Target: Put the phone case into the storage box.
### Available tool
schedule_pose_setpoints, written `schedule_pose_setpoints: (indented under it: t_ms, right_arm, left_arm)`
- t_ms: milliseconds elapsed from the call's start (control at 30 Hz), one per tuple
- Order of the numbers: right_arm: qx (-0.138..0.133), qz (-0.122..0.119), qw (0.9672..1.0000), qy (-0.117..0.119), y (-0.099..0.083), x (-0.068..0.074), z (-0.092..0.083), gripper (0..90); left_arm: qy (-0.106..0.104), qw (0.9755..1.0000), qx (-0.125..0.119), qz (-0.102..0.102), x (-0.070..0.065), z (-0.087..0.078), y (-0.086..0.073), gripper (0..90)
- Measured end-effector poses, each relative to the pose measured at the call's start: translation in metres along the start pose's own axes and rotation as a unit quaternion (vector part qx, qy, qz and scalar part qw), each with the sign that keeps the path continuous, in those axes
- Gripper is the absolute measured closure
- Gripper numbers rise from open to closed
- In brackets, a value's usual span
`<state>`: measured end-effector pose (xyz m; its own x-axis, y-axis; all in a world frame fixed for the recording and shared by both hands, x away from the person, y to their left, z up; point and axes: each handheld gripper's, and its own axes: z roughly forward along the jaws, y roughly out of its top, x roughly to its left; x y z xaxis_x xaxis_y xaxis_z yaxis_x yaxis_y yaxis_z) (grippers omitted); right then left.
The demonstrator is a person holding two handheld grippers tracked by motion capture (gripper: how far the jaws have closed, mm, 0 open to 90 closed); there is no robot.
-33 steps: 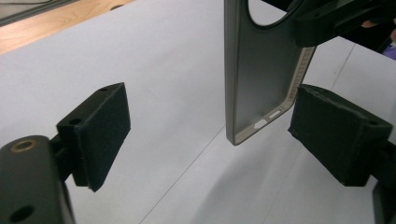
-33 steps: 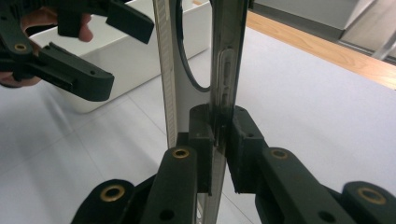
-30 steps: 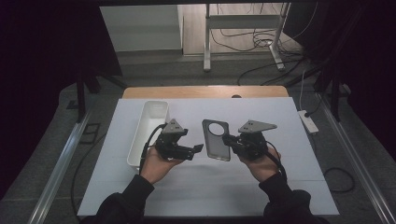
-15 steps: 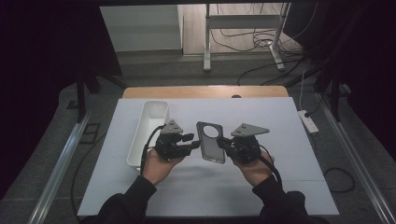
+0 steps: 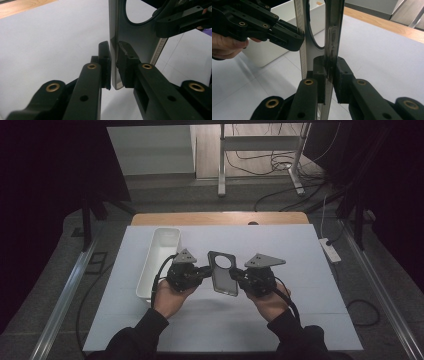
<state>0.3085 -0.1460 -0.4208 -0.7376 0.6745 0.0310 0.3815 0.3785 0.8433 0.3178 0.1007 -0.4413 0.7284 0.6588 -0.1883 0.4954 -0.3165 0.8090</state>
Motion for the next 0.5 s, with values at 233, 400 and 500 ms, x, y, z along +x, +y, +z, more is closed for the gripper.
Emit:
schedule_pose_setpoints:
  t_ms: [233, 400, 500]
  right_arm:
    - [0.003, 0.003, 1.0000, 0.002, -0.0007, 0.0029, 0.0018, 81.6]
    - [0.001, 0.009, 0.9999, 0.009, -0.0014, 0.0031, 0.0023, 81.2]
    - [0.000, 0.013, 0.9997, 0.019, -0.0020, 0.0046, 0.0036, 80.4]
  left_arm:
    - [0.002, 1.0000, -0.004, -0.006, 0.0006, -0.0015, 0.0004, 83.2]
    - [0.006, 0.9998, -0.008, -0.015, 0.0013, -0.0035, 0.0010, 85.8]
    - [0.016, 0.9996, -0.012, -0.020, 0.0011, -0.0044, 0.0011, 87.4]
